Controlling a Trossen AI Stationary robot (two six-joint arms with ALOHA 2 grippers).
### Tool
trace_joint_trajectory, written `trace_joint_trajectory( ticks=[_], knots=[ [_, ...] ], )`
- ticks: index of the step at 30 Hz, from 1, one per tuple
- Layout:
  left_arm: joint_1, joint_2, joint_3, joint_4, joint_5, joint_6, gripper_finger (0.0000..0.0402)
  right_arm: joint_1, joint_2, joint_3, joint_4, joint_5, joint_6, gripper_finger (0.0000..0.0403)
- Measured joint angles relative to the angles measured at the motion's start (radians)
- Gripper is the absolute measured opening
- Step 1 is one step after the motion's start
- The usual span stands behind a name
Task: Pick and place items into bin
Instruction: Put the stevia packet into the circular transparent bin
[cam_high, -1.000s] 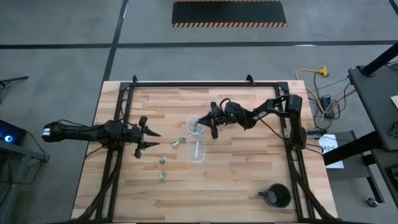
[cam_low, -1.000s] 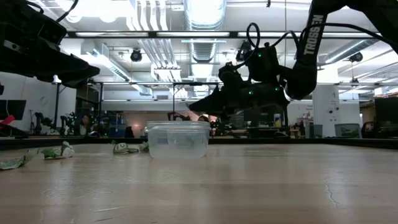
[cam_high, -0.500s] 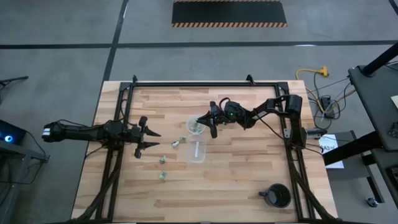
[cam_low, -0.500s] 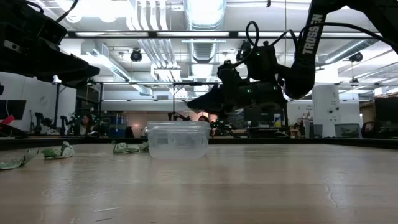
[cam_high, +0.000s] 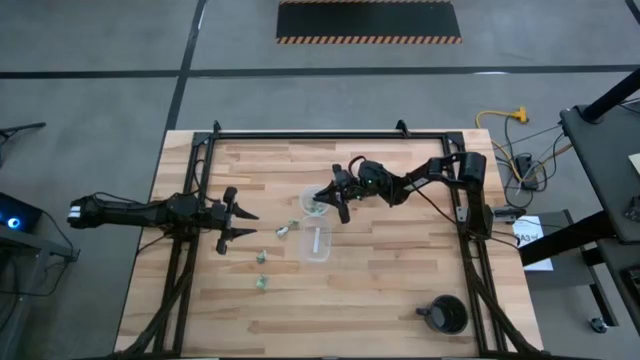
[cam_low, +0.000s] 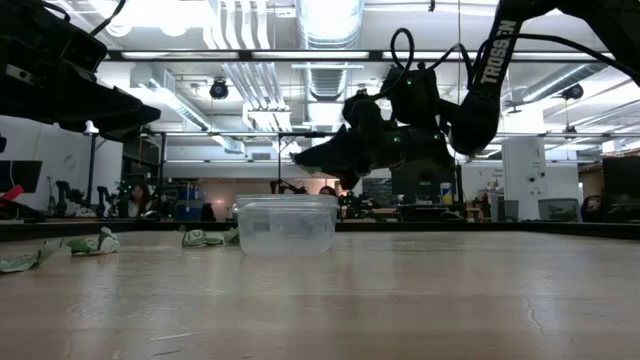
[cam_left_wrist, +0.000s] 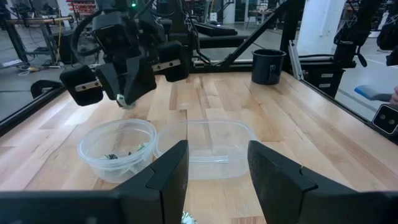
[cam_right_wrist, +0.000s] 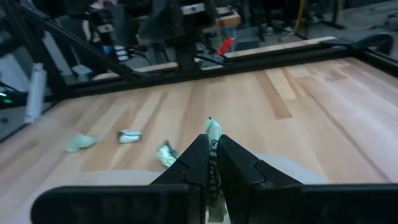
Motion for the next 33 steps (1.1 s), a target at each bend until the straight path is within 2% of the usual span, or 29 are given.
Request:
trace_joint_trajectory(
  ticks=[3, 7, 12, 16, 25, 30, 33],
  knots=[
    [0.000, 0.000, 0.000, 0.000, 0.000, 0.000, 0.0149, 0.000, 0.000, 0.025, -0.041, -0.031, 0.030, 0.0045],
    [0.000, 0.000, 0.000, 0.000, 0.000, 0.000, 0.0149, 0.000, 0.000, 0.049, -0.098, -0.025, 0.049, 0.0093],
    [0.000, 0.000, 0.000, 0.000, 0.000, 0.000, 0.0149, 0.000, 0.000, 0.065, -0.105, -0.024, 0.033, 0.0155],
    [0.000, 0.000, 0.000, 0.000, 0.000, 0.000, 0.0149, 0.000, 0.000, 0.089, -0.105, -0.024, 0.014, 0.0184],
    [0.000, 0.000, 0.000, 0.000, 0.000, 0.000, 0.0149, 0.000, -0.001, 0.183, -0.105, -0.024, 0.018, 0.0194],
    [0.000, 0.000, 0.000, 0.000, 0.000, 0.000, 0.0149, 0.000, -0.002, 0.237, -0.191, -0.024, 0.199, 0.0196],
    [0.000, 0.000, 0.000, 0.000, 0.000, 0.000, 0.0149, 0.000, -0.002, 0.277, -0.306, -0.025, 0.239, 0.0196]
  ],
)
